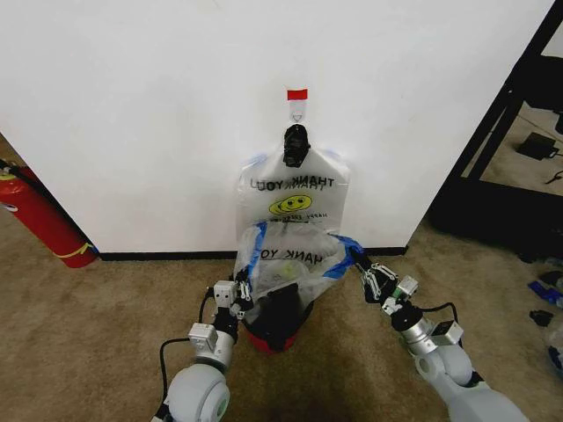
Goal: Pick up the garbage bag from the wall and place it over the trash bin.
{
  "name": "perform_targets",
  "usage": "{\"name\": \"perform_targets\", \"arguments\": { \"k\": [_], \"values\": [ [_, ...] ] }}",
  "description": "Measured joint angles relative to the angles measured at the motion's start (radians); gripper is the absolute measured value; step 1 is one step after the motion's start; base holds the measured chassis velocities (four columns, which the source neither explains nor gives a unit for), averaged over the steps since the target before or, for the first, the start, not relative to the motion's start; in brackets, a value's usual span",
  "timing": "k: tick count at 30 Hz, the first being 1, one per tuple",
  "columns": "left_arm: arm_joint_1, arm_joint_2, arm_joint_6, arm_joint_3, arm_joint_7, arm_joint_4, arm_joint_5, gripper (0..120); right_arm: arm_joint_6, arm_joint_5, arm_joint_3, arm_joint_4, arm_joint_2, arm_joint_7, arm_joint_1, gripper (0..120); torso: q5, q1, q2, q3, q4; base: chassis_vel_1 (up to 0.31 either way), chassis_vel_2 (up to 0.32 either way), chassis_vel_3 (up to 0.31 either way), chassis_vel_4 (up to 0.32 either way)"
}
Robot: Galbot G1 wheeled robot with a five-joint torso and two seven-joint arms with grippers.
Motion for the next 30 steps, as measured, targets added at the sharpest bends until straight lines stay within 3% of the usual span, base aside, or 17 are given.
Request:
{"name": "perform_targets", "arguments": {
  "k": [6, 8, 16, 24, 30],
  "values": [
    [0.037, 0.032, 0.077, -0.034, -0.119, -0.016, 0.138, 0, 0.003, -0.043, -0.022, -0.008, 0.004, -0.001, -0.038, 0, 0.0, 0.0, 0.0, 0.0, 0.0002, 0.0, 0.0, 0.0, 0.0],
    [0.076, 0.07, 0.114, -0.05, -0.15, -0.05, 0.198, 0, 0.0, -0.055, -0.033, -0.006, 0.001, -0.003, -0.067, 0, 0.0001, 0.0, 0.0, 0.0, 0.0, 0.0, 0.0, 0.0, 0.0],
    [0.175, 0.19, 0.215, -0.053, -0.193, -0.133, 0.262, 0, -0.059, -0.081, -0.039, 0.011, -0.064, -0.008, -0.14, 0, 0.0, 0.0, 0.0, 0.0, 0.0001, 0.0, 0.0, 0.0, 0.0],
    [0.269, 0.289, 0.247, -0.049, -0.202, -0.164, 0.347, 0, -0.084, -0.053, -0.037, -0.027, -0.08, -0.063, -0.181, 0, -0.0001, 0.0, 0.0, 0.0, 0.0001, 0.0, 0.0, 0.0, 0.0],
    [0.291, 0.3, 0.24, -0.031, -0.21, -0.105, 0.404, 0, -0.077, -0.05, -0.049, -0.086, -0.056, -0.107, -0.186, 0, -0.0001, 0.0, 0.0, 0.0, 0.0001, 0.0, 0.0, 0.0, 0.0]
  ]
}}
